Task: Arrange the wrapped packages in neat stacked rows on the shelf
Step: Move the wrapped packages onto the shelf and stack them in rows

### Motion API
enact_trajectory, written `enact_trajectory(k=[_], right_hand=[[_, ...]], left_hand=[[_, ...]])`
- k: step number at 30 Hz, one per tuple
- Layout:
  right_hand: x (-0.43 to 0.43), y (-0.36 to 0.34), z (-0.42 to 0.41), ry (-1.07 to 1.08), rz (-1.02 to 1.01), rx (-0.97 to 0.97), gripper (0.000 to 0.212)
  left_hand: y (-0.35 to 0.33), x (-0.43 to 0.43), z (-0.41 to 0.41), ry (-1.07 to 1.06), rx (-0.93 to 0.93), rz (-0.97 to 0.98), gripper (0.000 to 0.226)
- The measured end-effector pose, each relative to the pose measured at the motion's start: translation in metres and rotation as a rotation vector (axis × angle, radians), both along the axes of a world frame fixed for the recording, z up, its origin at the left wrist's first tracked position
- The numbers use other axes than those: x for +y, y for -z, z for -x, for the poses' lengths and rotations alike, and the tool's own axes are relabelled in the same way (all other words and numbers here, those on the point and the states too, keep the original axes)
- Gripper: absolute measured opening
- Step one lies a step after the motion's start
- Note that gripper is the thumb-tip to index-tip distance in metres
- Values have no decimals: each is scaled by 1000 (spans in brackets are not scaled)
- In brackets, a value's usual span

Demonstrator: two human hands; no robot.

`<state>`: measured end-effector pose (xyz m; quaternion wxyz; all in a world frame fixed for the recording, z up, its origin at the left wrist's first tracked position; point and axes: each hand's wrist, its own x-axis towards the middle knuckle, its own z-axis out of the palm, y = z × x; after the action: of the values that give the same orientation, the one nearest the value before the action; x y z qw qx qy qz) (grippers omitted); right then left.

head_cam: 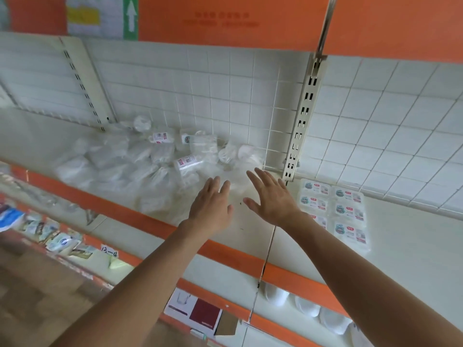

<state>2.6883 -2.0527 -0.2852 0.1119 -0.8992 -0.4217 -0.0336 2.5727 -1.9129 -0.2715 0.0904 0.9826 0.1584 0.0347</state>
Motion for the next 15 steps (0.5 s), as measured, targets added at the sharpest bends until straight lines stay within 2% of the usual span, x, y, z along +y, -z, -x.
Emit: enact_trajectory(k=[5,9,15], right_hand=[[23,0,-11,70,35,14,73],[37,2,-21,158,13,72,73],[54,11,-28,226,-60,112,64]], left_hand=[[-6,13,-14,71,-34,6,63],[-4,26,-27,142,10,4,62],[2,48,-40,209,12,22,41]])
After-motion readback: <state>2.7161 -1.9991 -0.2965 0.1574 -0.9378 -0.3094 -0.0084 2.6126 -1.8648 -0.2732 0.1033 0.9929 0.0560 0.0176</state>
